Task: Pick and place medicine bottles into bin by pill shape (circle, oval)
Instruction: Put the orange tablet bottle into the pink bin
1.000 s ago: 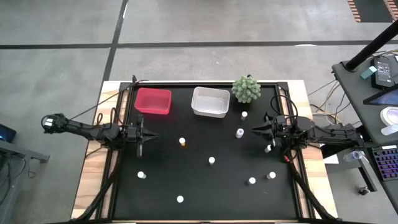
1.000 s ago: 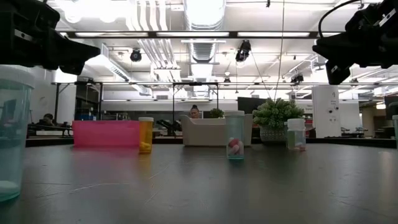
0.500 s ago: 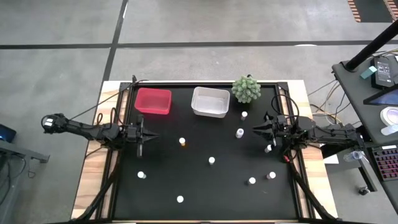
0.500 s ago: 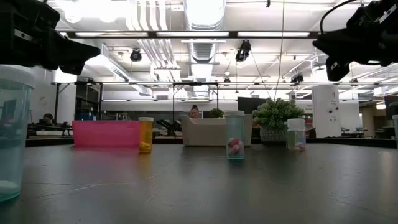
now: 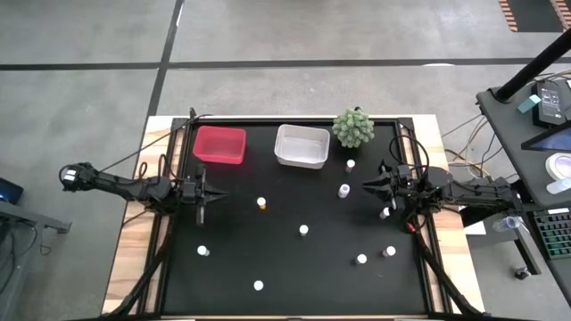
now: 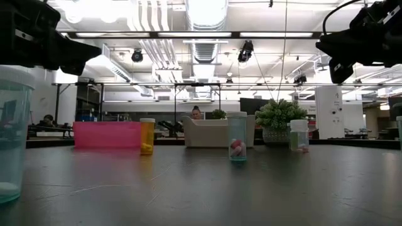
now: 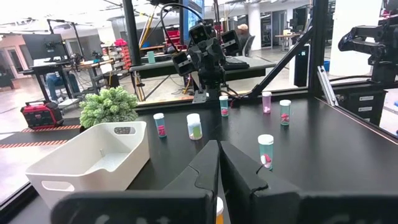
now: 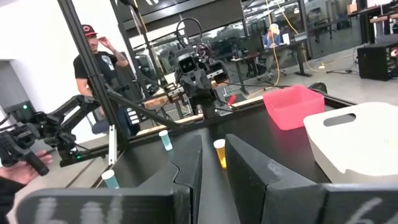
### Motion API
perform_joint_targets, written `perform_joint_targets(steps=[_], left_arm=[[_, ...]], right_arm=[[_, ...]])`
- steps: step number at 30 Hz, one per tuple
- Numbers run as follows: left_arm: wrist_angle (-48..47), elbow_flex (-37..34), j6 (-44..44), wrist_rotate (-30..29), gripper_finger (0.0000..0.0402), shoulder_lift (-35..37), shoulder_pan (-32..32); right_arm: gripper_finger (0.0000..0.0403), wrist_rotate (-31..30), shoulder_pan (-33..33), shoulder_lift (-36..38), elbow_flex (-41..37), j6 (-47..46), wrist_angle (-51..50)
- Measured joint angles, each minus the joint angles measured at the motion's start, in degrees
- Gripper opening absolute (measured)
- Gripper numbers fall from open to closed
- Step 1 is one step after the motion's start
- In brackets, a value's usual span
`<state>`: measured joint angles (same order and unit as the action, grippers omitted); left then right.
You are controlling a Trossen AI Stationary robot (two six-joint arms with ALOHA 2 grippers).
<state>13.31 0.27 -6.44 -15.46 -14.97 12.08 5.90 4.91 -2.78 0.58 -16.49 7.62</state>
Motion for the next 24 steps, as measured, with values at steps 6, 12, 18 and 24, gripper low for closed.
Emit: perform_joint_targets(steps=[6,12,18,24], left_arm=[[10.80,0.00,1.37,-0.41,0.0000,-0.28,0.02],[23.56,0.00,6.10,-0.23,0.0000,0.05,0.02],[28.41,-0.02,6.14,-0.24,0.0000,0.12,0.02],[28.19,-0.02,8.90,-7.92,0.0000,-0.49,0.02]], right_arm=[[0.0061,0.04,0.00,0.01,-0.01,-11.42,0.34],[0.0061,-0.01,0.00,0.01,0.00,-16.41,1.31],[0.0061,-1.02,-0.02,-0.07,-0.02,-15.87,-0.29],[0.0061,-12.07,0.00,-0.42,-0.02,-10.63,3.74]])
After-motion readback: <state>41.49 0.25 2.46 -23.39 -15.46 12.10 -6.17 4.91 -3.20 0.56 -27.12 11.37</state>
